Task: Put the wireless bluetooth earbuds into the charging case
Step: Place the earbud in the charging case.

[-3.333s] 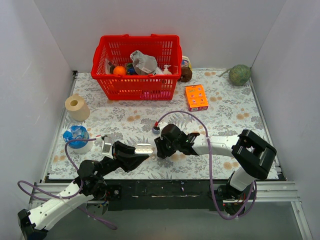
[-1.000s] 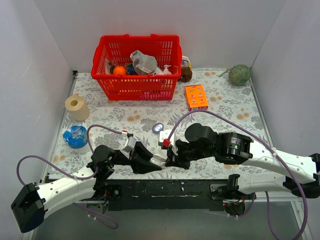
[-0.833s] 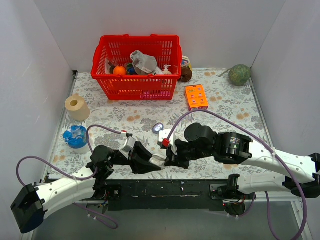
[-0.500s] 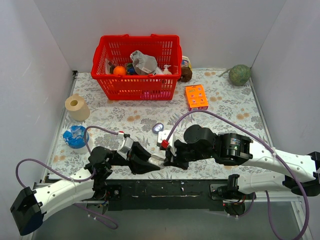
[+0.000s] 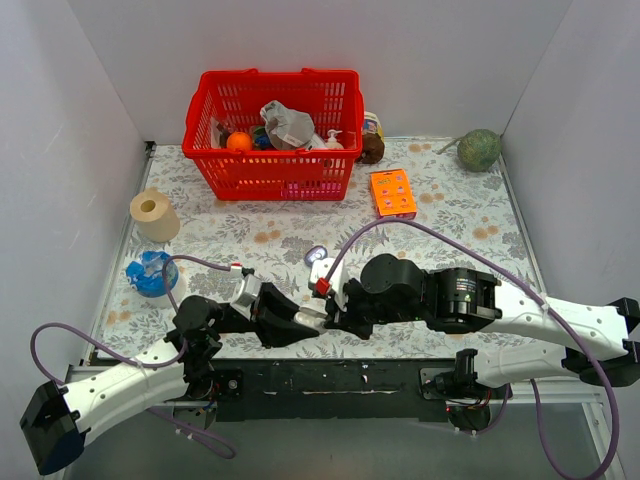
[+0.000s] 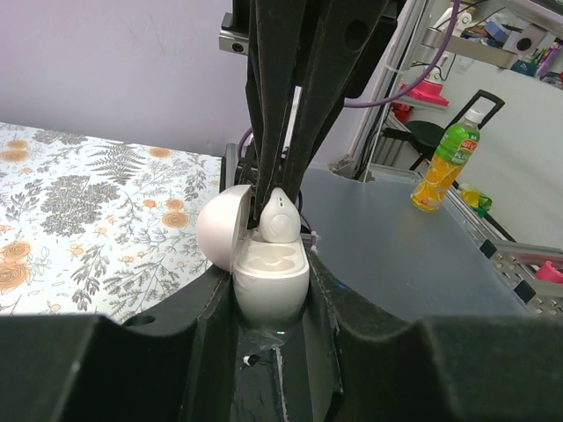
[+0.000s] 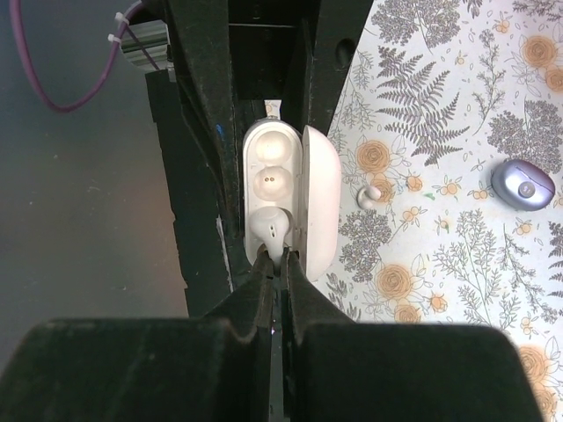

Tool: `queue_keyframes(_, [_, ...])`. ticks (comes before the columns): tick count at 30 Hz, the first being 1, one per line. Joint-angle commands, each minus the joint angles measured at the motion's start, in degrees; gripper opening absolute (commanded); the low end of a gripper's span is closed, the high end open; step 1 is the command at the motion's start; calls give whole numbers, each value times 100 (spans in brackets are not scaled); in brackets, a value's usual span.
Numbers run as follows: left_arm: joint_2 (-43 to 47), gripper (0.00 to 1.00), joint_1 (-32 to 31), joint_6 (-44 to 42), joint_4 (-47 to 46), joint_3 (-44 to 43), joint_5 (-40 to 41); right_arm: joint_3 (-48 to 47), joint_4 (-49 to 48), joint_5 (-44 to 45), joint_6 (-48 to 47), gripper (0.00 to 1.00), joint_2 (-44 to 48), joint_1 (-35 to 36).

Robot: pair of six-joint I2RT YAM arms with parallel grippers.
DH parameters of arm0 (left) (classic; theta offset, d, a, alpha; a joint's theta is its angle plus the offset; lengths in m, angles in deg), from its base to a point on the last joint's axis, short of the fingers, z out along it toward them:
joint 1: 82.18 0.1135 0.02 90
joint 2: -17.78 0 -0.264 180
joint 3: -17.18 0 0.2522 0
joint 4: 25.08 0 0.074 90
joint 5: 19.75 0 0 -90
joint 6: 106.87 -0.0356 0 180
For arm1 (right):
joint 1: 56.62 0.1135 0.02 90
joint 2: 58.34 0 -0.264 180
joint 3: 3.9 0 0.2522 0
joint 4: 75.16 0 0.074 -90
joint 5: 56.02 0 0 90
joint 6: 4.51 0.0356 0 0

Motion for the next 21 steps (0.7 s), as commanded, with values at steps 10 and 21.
queue_keyframes(10, [159, 0, 12, -29, -453, -34, 589, -443, 114, 484, 496, 43, -160, 178])
queue_keyframes(21, [308, 0, 12, -29, -357, 36, 755, -339, -535, 1678, 934, 46, 882, 178])
